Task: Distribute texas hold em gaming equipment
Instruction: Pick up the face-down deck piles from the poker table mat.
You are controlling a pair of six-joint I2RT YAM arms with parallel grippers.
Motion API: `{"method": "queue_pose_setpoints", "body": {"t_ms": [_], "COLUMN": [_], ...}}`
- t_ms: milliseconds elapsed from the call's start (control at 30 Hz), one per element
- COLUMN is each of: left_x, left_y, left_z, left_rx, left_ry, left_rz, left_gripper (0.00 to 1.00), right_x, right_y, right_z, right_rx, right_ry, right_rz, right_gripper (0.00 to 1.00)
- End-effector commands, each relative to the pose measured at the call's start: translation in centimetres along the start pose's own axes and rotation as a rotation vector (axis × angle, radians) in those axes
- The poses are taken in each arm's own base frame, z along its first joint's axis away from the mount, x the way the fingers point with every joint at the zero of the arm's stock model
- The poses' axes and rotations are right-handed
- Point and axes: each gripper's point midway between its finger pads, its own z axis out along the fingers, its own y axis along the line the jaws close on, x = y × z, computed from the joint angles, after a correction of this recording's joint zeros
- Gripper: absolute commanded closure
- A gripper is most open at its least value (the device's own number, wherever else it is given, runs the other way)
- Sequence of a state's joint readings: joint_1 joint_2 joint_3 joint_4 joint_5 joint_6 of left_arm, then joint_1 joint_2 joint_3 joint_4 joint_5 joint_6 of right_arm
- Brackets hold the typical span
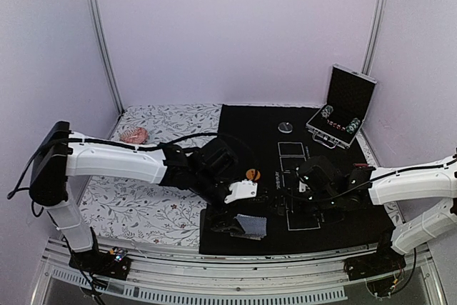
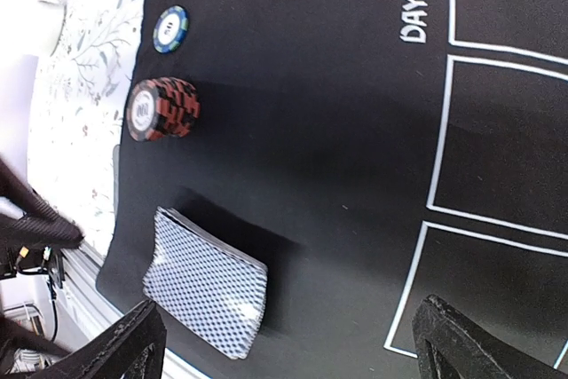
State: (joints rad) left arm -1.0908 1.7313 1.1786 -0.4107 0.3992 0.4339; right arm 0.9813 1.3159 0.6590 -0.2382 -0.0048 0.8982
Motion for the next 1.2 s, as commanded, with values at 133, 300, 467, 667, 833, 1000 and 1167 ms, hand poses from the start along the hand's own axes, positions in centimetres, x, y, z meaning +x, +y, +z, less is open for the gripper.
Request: {"method": "queue_pose_setpoints", "body": {"t_ms": [133,300,467,667,833,1000,1167], "left_x": [0.2,1.4,2.2,3.7,5.3,5.7,6.2], "left_y": [1.1,1.7,1.8,2.4,1.2,1.1,0.9], "left_z": [3.2,4.4,5.0,6.3,7.1,7.6,7.8], "left_rx": [0.036,0.028,0.028,0.007,0.058,0.058,0.077], "left_ry": [0.06,0.119,0.148,0.193,0.234,0.254,0.273], "left_rz": [0.11,0.094,0.076,0.073,0.075,0.081,0.077], "left_gripper": [0.02,0.02,0.02,0.02,0.02,0.02,0.07], "right_x": [0.6,0.8,1.0,0.9,0.9,1.0,0.9], "right_y": [-1.4,-1.5,-1.7,-1.7,-1.6,-1.6,-1.6], "right_z": [-0.3,-0.1,0.0,0.0,0.0,0.1,0.2], "right_rx": [-0.001,-0.007,-0.003,-0.002,-0.002,0.0,0.005], "right_ry": [-0.012,-0.01,-0.001,-0.002,-0.002,0.003,0.005], "right_rz": [-0.008,-0.006,-0.009,-0.012,-0.013,-0.017,-0.02], "right_gripper": [0.01,0.01,0.01,0.01,0.01,0.01,0.01]}}
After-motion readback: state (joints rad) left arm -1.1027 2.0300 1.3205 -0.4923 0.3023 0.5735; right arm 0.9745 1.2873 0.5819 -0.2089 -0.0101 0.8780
